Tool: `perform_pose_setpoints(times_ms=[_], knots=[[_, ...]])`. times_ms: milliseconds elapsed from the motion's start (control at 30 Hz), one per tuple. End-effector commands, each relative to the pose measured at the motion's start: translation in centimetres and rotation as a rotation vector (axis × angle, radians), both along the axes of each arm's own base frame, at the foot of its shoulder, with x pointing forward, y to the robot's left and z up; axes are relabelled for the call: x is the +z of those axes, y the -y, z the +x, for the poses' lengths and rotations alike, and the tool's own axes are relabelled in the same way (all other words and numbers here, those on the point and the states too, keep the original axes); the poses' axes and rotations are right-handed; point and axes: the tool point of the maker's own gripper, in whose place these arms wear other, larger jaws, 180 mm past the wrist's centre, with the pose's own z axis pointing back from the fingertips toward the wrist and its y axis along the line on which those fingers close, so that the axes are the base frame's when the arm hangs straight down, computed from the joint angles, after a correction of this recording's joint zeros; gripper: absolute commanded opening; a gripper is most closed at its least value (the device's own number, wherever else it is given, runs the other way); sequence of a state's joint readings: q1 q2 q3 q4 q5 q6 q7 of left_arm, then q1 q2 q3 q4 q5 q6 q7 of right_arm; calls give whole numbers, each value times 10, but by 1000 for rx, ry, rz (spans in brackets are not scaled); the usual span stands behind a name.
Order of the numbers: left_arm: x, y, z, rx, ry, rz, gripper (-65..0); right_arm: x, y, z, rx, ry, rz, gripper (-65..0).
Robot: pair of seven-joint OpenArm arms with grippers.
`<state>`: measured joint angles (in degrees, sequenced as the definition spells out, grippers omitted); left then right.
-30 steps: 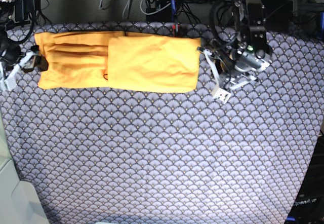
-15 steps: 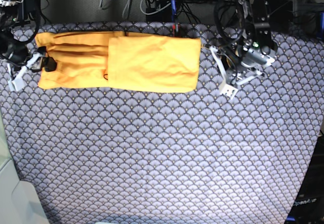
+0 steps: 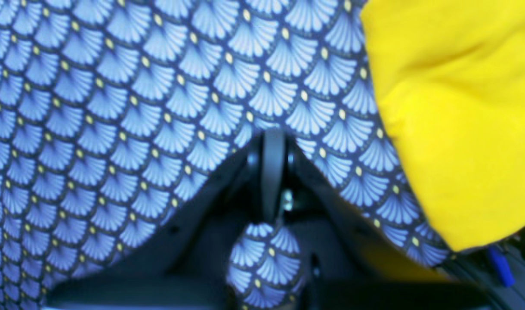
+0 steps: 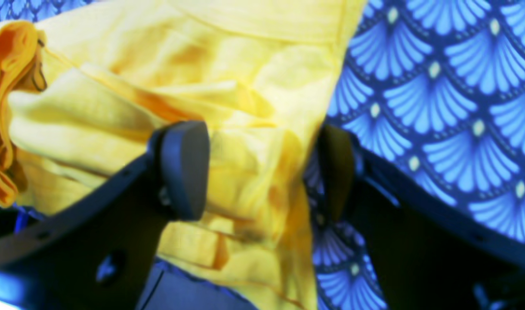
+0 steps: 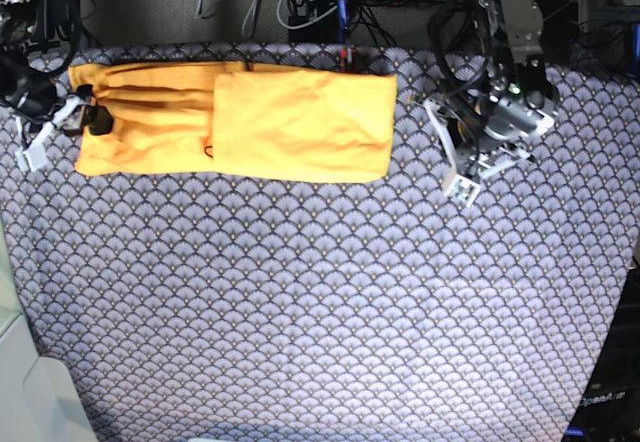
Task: Fold the T-shirt properly
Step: 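Raise the left gripper away from the shirt and reposition the right gripper, then grasp the strip's other end with the right gripper and lift it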
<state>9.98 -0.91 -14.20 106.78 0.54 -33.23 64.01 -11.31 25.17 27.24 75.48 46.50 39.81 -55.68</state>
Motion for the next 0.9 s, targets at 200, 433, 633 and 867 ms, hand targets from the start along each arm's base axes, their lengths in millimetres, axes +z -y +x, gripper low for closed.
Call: perform_pose_setpoints(times_ms=[200, 433, 633, 867], knots=[[8, -1, 3, 1, 14, 9, -650, -5, -2, -10, 9, -27, 0, -252], [9, -19, 3, 43, 15, 25, -650, -10, -13, -12, 5, -30, 28, -403], [10, -35, 1, 91, 14, 36, -650, -11, -15, -14, 21, -56, 24, -565], [8, -40, -1, 103, 10, 39, -650, 11, -18, -1, 58, 14, -17, -650]])
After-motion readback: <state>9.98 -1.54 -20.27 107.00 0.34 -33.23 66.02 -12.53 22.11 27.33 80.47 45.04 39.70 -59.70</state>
